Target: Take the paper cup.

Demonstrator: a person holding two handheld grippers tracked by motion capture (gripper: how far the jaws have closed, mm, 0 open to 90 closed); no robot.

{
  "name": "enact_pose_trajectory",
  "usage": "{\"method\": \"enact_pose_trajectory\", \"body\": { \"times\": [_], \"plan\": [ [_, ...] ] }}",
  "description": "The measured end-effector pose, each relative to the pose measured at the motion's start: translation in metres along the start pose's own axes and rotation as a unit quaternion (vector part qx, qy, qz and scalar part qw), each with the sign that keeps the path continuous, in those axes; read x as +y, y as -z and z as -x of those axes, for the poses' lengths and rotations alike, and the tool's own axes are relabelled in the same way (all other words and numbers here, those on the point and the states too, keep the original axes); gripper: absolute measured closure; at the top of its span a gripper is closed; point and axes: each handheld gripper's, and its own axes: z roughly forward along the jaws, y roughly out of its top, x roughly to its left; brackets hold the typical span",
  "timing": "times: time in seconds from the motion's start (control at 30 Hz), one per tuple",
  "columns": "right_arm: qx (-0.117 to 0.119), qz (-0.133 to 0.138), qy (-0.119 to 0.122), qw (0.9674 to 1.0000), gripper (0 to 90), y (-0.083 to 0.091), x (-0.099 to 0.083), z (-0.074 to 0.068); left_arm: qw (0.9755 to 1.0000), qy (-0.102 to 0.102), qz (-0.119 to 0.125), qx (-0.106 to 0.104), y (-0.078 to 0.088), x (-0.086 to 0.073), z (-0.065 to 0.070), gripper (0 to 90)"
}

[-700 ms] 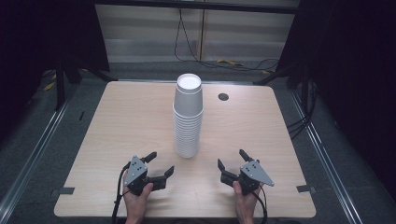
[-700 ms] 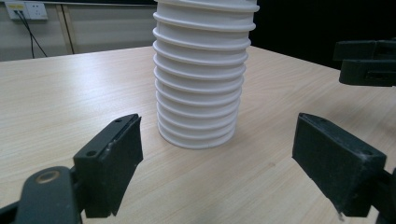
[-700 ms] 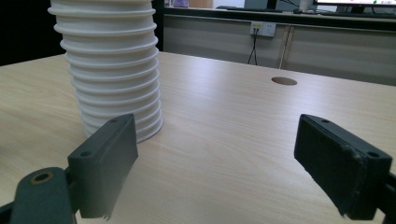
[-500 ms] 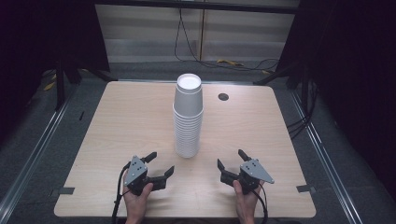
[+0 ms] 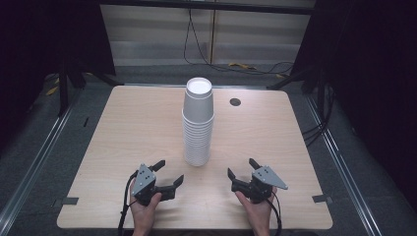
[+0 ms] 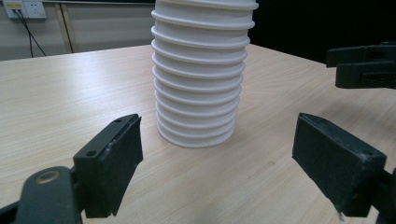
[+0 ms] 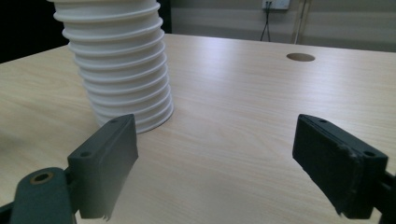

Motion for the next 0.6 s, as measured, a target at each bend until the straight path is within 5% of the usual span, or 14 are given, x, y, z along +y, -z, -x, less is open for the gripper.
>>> {"method": "enact_pose_trajectory", "body": {
  "times": [0.6],
  "plan": [
    [0.067, 0.033, -0.005, 0.9972, 14.5, -0.006, 0.025, -0.010, 0.9999, 0.001, 0.010, -0.002, 0.002, -0.001, -0.001, 15.8]
  ]
}}
